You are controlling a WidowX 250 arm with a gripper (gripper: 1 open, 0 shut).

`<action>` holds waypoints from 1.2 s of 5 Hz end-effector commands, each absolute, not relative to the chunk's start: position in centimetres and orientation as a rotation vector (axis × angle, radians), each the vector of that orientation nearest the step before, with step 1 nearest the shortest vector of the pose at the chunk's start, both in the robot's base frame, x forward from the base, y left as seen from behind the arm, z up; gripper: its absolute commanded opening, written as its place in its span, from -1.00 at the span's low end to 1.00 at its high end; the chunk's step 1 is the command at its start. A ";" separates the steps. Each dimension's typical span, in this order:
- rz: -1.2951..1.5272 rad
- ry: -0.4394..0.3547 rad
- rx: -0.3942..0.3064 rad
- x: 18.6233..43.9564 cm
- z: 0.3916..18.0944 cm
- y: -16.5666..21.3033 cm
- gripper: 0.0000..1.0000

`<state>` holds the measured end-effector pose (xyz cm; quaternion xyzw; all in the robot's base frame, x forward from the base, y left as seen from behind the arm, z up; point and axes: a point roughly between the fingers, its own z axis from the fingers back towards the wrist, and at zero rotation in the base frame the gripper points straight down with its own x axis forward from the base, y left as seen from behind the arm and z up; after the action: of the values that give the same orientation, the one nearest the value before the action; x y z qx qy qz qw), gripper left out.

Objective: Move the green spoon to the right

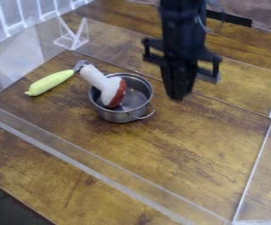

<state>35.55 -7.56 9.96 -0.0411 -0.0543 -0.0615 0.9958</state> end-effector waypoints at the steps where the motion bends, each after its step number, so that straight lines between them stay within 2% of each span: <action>1: -0.142 -0.151 -0.096 36.0 9.1 -8.8 -1.00; 2: -0.080 -0.123 -0.089 35.8 8.3 -8.6 1.00; 3: -0.021 -0.096 -0.081 35.6 7.5 -8.4 1.00; 4: -0.029 -0.059 -0.072 35.4 5.4 -8.3 1.00; 5: -0.076 -0.064 -0.070 35.6 6.9 -5.5 1.00; 6: -0.114 -0.073 -0.068 35.5 9.5 -3.7 1.00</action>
<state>34.65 -4.23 6.33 -0.0338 0.0105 -0.0597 0.9976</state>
